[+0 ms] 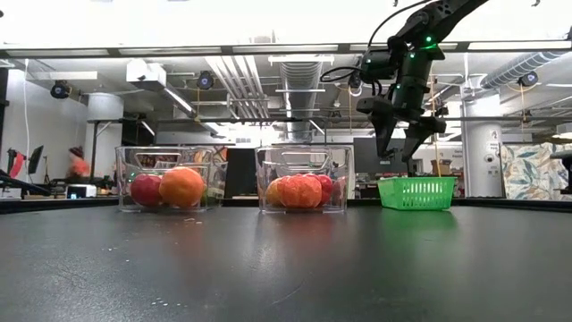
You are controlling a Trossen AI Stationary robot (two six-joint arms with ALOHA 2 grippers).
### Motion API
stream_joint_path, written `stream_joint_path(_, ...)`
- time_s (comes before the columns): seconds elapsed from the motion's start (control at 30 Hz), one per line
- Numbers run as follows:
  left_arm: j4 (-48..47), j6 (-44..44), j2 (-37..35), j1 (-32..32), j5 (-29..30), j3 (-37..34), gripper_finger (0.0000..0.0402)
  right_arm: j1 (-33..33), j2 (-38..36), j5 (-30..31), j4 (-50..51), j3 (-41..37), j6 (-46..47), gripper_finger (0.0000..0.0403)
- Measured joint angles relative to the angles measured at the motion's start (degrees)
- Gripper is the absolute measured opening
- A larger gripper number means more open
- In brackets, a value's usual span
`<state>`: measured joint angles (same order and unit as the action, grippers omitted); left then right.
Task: Sort produce into baskets
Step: Put the lemon into the left transparent bin
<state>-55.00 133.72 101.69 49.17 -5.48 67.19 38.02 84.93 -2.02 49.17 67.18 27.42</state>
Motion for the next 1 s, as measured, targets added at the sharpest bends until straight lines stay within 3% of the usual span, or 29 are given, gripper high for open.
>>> stream_joint_path(0.3, 1.01, -1.28, 0.68, 0.02, 0.28, -1.25, 0.0307, -0.01, 0.00, -1.03, 0.00, 0.00, -0.56, 0.0293)
stream_joint_path(0.57, 0.61, -3.29, 0.59, 0.02, 0.35, -1.35, 0.0215, 0.00, 0.00, -1.03, -0.07, 0.00, -1.14, 0.0293)
stream_joint_path(0.77, -0.50, -7.27, -2.99, -0.24, 0.78, -1.39, 0.0213, 0.00, -0.02, -1.33, -0.20, 0.00, -1.05, 0.0293)
stream_joint_path(1.0, -3.97, -14.92, -13.83, -2.30, 14.38, -1.37, 0.0221, 0.00, -0.05, -2.62, -0.22, 0.00, -0.89, 0.0293)
